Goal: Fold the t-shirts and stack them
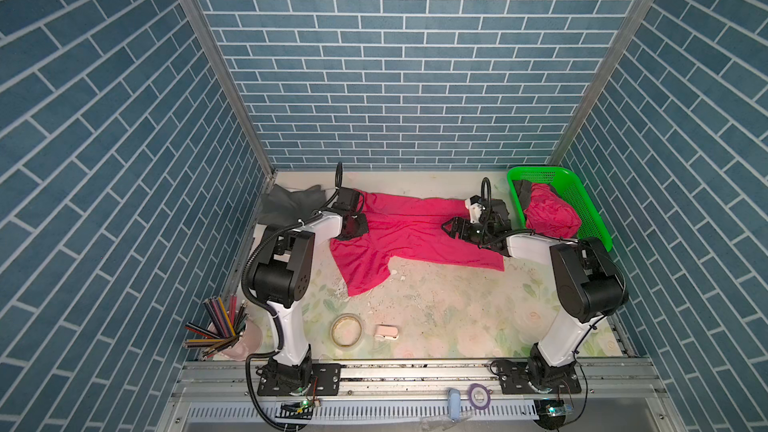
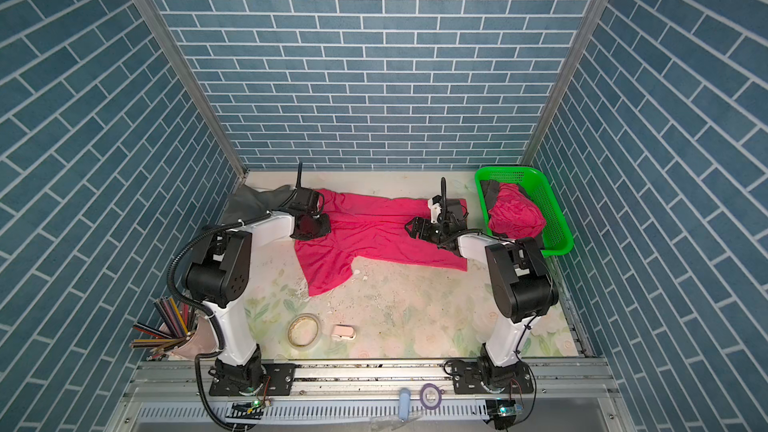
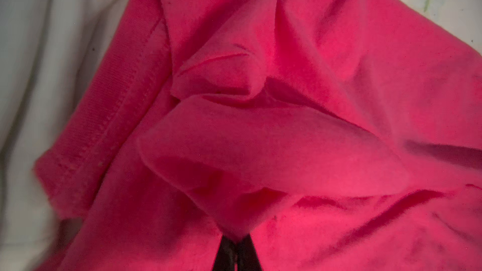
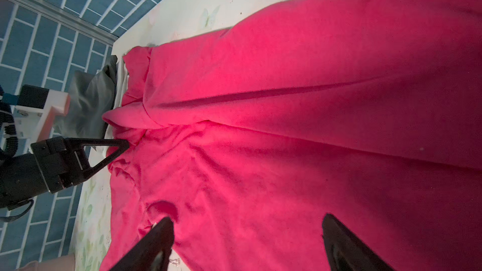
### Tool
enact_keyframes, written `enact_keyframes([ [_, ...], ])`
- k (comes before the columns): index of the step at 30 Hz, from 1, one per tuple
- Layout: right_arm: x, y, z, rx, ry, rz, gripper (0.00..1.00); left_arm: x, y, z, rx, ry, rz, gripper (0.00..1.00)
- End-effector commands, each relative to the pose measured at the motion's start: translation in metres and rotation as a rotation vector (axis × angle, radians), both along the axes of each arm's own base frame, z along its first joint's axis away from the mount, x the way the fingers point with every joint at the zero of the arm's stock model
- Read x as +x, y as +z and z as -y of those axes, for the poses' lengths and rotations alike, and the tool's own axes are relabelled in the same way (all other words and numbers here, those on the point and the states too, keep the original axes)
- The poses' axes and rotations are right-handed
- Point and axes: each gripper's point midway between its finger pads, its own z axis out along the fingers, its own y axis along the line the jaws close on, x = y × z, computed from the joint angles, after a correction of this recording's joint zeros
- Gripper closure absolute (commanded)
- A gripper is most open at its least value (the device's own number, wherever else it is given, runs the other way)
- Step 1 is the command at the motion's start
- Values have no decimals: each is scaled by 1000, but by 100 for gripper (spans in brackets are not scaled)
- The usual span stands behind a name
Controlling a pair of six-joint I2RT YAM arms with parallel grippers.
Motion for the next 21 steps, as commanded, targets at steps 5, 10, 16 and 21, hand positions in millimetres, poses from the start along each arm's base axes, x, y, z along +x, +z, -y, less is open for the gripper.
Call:
enact_keyframes([
  [5, 1, 10, 0, 28, -10, -3, 11, -5, 32, 23, -124, -70, 7, 100],
  [10, 1, 6, 5, 20, -21, -18, 11, -15, 57, 40, -318, -110, -13, 100],
  [16, 7, -1, 10, 41, -40, -47, 12, -28, 80, 38, -483, -116, -32, 100],
  [21, 8, -7, 10, 43, -41, -58, 12, -31, 72, 20, -586, -81, -70, 100],
])
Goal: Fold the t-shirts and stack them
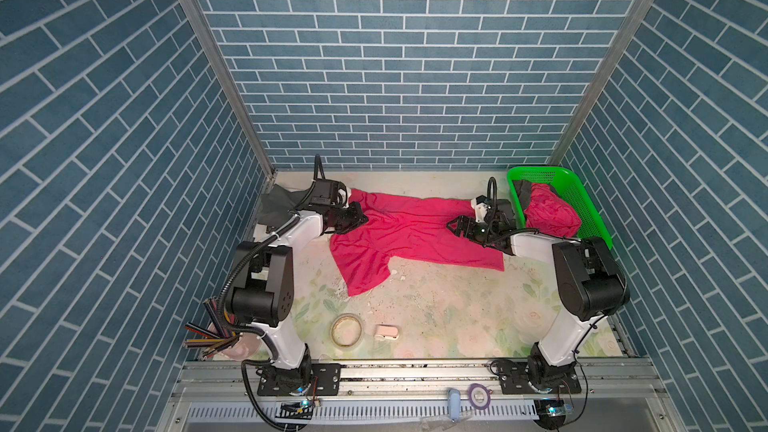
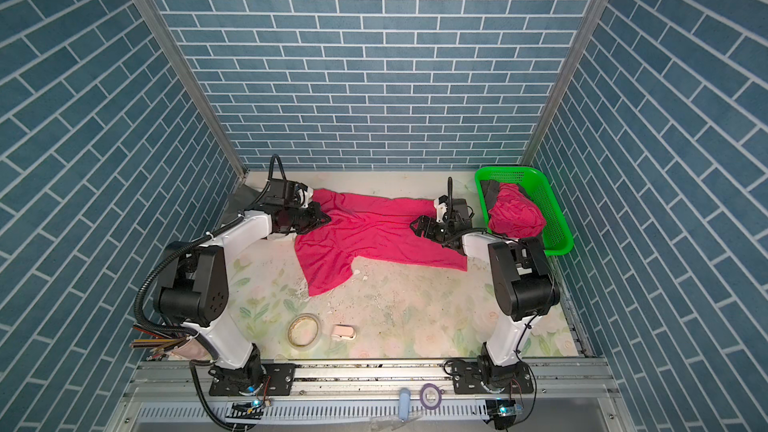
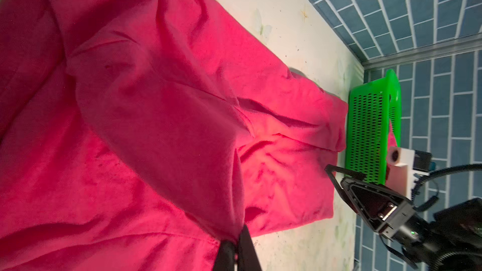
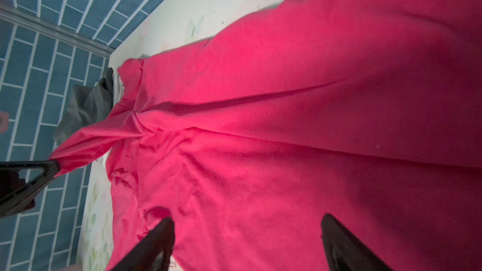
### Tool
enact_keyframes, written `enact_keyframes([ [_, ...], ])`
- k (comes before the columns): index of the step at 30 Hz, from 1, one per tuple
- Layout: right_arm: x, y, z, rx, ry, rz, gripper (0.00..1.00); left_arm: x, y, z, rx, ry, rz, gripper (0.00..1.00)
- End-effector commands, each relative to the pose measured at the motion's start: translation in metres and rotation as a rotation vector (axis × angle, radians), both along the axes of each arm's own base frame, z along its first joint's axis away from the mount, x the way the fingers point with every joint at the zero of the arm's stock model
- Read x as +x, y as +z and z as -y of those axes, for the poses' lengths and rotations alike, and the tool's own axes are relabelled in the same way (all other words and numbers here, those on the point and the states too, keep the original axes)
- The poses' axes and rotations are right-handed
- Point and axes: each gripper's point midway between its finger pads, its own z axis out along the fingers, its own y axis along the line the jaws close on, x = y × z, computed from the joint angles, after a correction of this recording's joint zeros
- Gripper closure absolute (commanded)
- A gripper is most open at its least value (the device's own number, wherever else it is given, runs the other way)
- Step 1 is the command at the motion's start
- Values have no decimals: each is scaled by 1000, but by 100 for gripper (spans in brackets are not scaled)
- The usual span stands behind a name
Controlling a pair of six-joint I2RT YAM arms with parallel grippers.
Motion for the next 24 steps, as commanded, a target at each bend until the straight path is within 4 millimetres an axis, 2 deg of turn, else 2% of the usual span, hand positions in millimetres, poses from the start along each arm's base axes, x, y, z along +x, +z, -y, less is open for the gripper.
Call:
enact_keyframes([
  [1, 4, -3, -3, 17, -4, -16, 12, -12, -15, -5, -101, -10, -85, 100],
  [7, 6, -16, 8, 5, -27, -47, 12, -28, -36, -8, -160, -9, -151, 100],
  [10, 7, -18, 12, -9, -28, -48, 12, -30, -24, -19, -255, 35, -136, 100],
  [13, 8, -20, 14, -27, -29, -46, 12, -32, -13, -19, -271, 29, -114, 94],
  [14, 9, -21, 15, -30, -30, -49, 12, -33, -12, -17, -264, 19, -117, 88],
  [16, 10, -22, 14, -28, -30, -50, 12, -37, -21, -23, -219, 23, -135, 63],
  [17, 10, -22, 14, -29, -30, -51, 12, -39, -27, -32, -168, 39, -147, 60],
  [18, 9, -22, 15, -28, -30, -53, 12, -40, -32, -46, -92, 67, -152, 52],
  [20, 8, -19, 18, -31, -34, -49, 11, -36, -31, -73, 48, 130, -129, 28],
  [21, 9, -15, 20, -31, -38, -41, 11, -30, -25, -84, 119, 153, -107, 13],
  [22, 9, -11, 21, -32, -39, -34, 11, -23, -17, -91, 171, 172, -88, 13],
  [24, 13, -3, 23, -40, -42, -18, 11, -6, 1, -89, 184, 184, -38, 13],
])
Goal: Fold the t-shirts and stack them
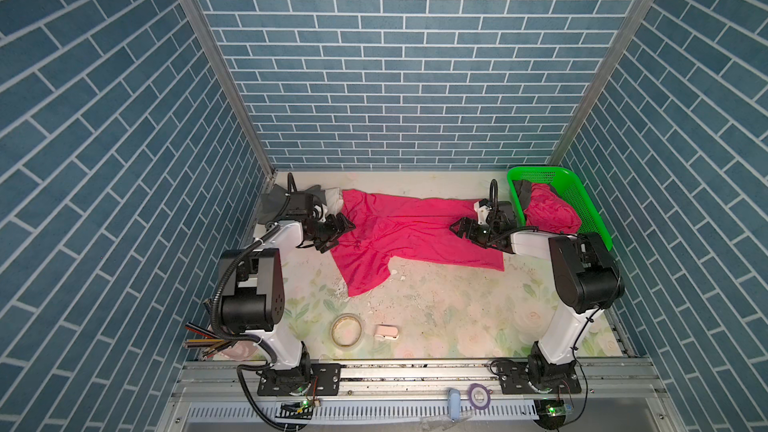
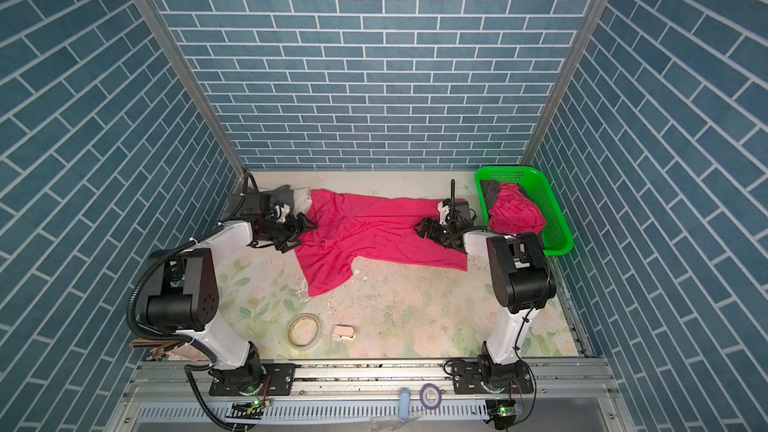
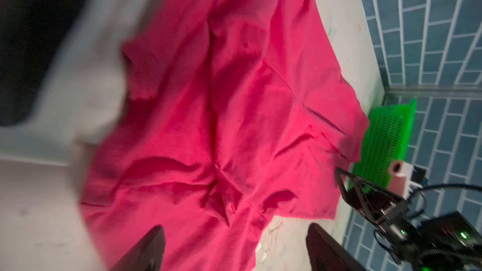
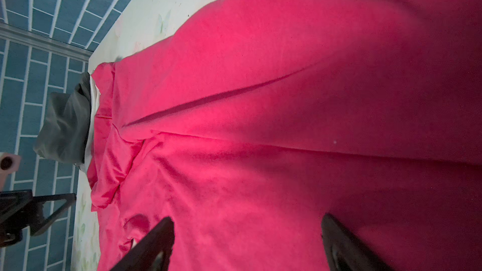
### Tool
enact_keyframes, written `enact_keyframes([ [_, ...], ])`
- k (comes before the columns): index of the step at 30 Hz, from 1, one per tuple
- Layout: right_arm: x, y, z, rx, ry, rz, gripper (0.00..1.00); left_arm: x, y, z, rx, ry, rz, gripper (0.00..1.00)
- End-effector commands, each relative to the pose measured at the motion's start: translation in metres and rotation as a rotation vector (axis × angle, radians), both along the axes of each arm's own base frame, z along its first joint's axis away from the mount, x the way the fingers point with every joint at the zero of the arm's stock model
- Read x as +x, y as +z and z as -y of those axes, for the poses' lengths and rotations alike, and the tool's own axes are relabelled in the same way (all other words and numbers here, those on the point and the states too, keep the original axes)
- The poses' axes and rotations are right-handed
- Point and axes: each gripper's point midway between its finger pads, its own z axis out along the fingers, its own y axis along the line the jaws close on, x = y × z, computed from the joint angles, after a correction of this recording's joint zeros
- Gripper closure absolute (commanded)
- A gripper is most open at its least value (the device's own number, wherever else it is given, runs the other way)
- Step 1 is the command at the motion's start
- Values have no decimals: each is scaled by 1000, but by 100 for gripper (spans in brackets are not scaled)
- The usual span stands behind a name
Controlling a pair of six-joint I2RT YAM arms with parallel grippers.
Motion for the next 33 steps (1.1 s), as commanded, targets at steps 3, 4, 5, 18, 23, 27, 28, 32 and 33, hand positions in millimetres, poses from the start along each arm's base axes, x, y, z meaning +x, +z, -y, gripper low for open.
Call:
enact_keyframes([
  [3, 13, 30, 8, -32, -11, 54, 10, 49, 47, 14, 84, -15, 141, 13],
  [4, 16, 32, 11, -35, -21, 54, 10, 61, 49, 29, 69, -38, 149, 13],
  [5, 20, 33, 15, -39, -37, 49, 9, 72, 49, 43, 48, -59, 148, 13],
  [18, 87, 10, 32, -65, -115, -28, 6, 159, -30, 92, -42, -47, 79, 13],
  [23, 99, -17, 55, -128, -166, -82, 7, 167, -59, 59, -5, 10, 36, 13],
  [27, 98, -25, 70, -156, -190, -92, 7, 171, -52, 40, 41, 41, 55, 13],
  [28, 98, -24, 71, -169, -187, -90, 7, 173, -47, 39, 53, 43, 65, 13],
  [32, 96, 5, 75, -186, -192, -45, 7, 177, -8, 39, 102, 36, 126, 13],
  [33, 93, 17, 76, -187, -197, -23, 7, 176, 7, 42, 116, 25, 156, 13],
])
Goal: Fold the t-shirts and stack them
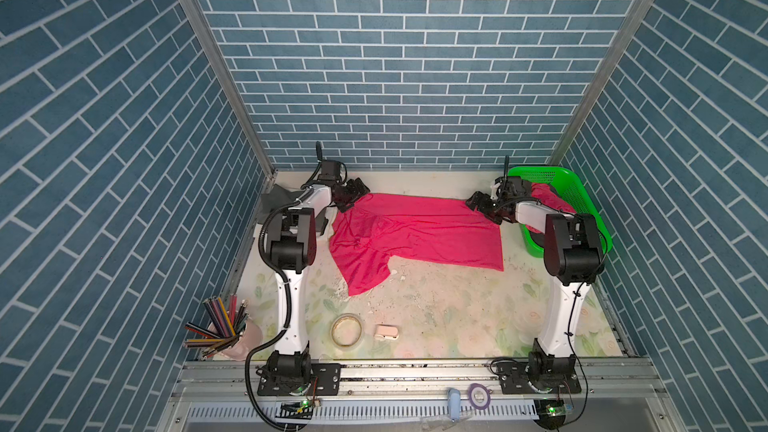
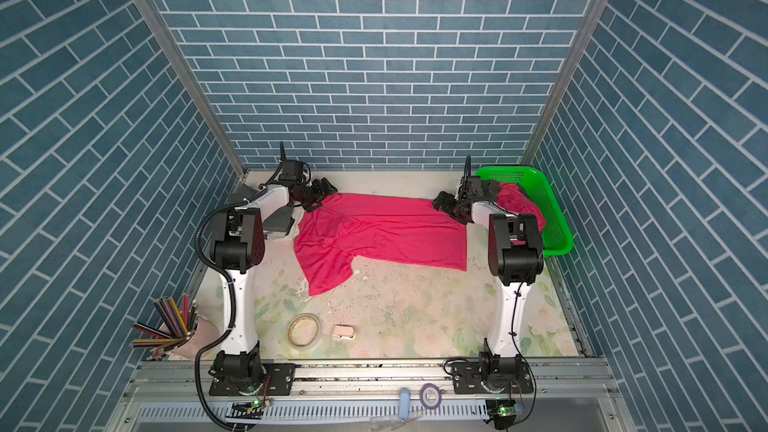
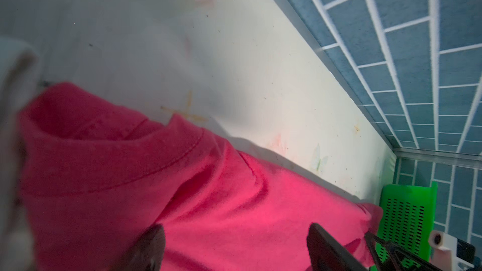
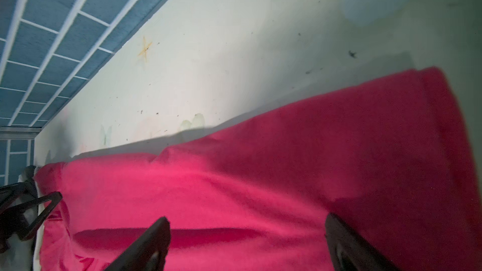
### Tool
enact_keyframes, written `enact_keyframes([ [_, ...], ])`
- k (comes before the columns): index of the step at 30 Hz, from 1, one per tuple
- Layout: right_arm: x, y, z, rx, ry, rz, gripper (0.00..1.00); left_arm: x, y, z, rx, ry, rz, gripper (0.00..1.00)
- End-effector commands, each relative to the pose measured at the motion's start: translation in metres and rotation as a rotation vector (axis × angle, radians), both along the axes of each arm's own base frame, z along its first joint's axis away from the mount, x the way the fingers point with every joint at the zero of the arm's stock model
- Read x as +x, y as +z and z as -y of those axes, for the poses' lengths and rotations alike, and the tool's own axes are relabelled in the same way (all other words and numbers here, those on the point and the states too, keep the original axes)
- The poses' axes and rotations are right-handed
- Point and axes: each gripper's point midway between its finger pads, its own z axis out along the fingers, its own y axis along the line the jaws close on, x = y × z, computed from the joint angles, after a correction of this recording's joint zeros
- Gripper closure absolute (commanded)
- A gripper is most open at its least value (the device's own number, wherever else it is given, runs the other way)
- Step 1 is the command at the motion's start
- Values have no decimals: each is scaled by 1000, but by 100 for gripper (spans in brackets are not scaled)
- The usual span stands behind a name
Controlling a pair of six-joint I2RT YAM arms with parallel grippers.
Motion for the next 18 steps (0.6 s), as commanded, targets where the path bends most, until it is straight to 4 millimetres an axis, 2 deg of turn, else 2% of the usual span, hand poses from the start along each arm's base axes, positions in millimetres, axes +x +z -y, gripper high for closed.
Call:
enact_keyframes([
  [1, -19, 30, 11, -60, -14, 15, 6, -2, 61, 6, 83, -24, 108, 13],
  [3, -34, 51, 10, -50, -25, 49, 6, -9, 94, 18, 111, -48, 176, 13],
  [5, -54, 63, 8, -59, -45, 62, 6, -22, 123, 30, 177, -70, 235, 13],
  [7, -80, 59, 10, -103, -74, 27, 6, -43, 147, 38, 279, -84, 293, 13],
  [10, -119, 44, 21, -122, -135, -39, 6, -79, 163, 39, 428, -60, 359, 13],
  [13, -158, 30, 33, -120, -204, -94, 6, -119, 151, 29, 489, 2, 383, 13],
  [15, -183, 20, 39, -109, -241, -126, 6, -142, 138, 23, 418, 25, 359, 13],
  [18, -215, 7, 46, -84, -296, -175, 8, -172, 126, 26, 258, -40, 338, 13],
])
